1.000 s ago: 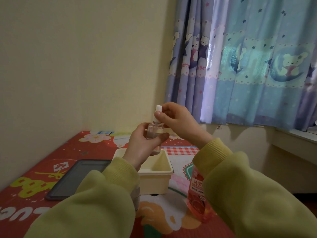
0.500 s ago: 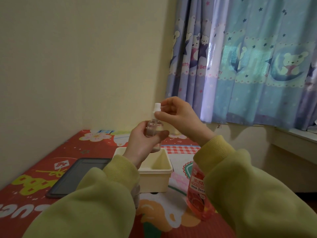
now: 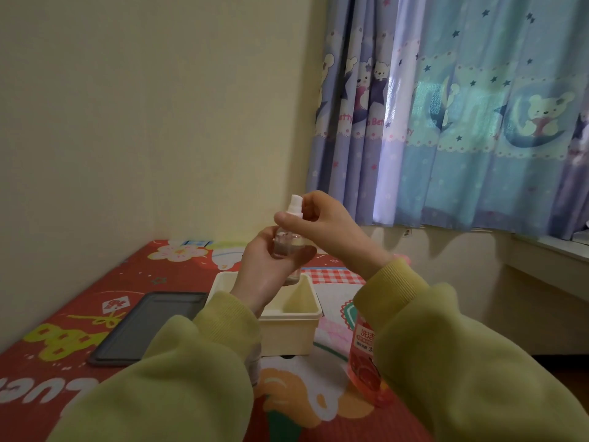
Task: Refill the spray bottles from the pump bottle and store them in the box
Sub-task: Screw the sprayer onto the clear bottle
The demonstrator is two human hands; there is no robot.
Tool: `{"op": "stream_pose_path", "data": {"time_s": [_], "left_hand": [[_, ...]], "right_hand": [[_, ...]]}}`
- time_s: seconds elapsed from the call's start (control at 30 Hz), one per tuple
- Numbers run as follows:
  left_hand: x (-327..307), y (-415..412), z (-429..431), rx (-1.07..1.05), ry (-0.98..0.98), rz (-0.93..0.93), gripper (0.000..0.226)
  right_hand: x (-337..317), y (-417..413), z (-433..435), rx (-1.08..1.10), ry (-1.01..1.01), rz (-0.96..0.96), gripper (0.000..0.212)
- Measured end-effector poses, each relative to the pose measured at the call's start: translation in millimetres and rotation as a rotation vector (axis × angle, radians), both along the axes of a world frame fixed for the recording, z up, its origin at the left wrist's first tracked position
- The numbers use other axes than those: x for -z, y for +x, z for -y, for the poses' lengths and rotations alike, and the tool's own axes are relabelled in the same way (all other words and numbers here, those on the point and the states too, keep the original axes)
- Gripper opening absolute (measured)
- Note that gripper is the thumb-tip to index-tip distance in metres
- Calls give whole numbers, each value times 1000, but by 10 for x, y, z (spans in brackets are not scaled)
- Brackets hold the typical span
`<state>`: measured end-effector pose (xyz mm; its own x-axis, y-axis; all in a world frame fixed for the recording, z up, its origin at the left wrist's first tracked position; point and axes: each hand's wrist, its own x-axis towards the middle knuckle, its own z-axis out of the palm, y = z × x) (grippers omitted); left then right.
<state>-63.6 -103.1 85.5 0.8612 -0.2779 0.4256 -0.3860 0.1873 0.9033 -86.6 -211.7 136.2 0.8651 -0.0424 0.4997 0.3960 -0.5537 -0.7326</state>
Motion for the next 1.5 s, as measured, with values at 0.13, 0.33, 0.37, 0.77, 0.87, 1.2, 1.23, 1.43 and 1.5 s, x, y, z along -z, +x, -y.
{"op": "stream_pose_path", "data": {"time_s": [0.13, 0.33, 0.37, 0.77, 0.87, 1.2, 1.23, 1.43, 1.5], "left_hand": [[5, 2, 11, 1, -9, -14, 35], [34, -31, 28, -5, 16, -3, 40], [35, -35, 30, -3, 15, -7, 38], [56, -59, 49, -21, 31, -18, 38], [59, -61, 56, -31, 57, 8, 37], [79, -77, 44, -26, 64, 8, 38], [85, -80, 46, -26, 66, 9, 38], [76, -89, 59, -21, 64, 13, 35], [70, -87, 57, -24, 71, 26, 34]], "right_hand": [[19, -25, -27, -66, 85, -16, 26], [61, -16, -26, 45, 17, 80, 31], [64, -23, -17, 30, 32, 68, 31], [81, -67, 53, -19, 57, 69, 30], [80, -68, 69, -39, 74, 106, 25], [134, -84, 107, -92, 146, 58, 24], [141, -84, 106, -84, 140, 75, 20], [146, -81, 124, -33, 165, 75, 18], [141, -91, 142, -77, 188, 61, 18]]}}
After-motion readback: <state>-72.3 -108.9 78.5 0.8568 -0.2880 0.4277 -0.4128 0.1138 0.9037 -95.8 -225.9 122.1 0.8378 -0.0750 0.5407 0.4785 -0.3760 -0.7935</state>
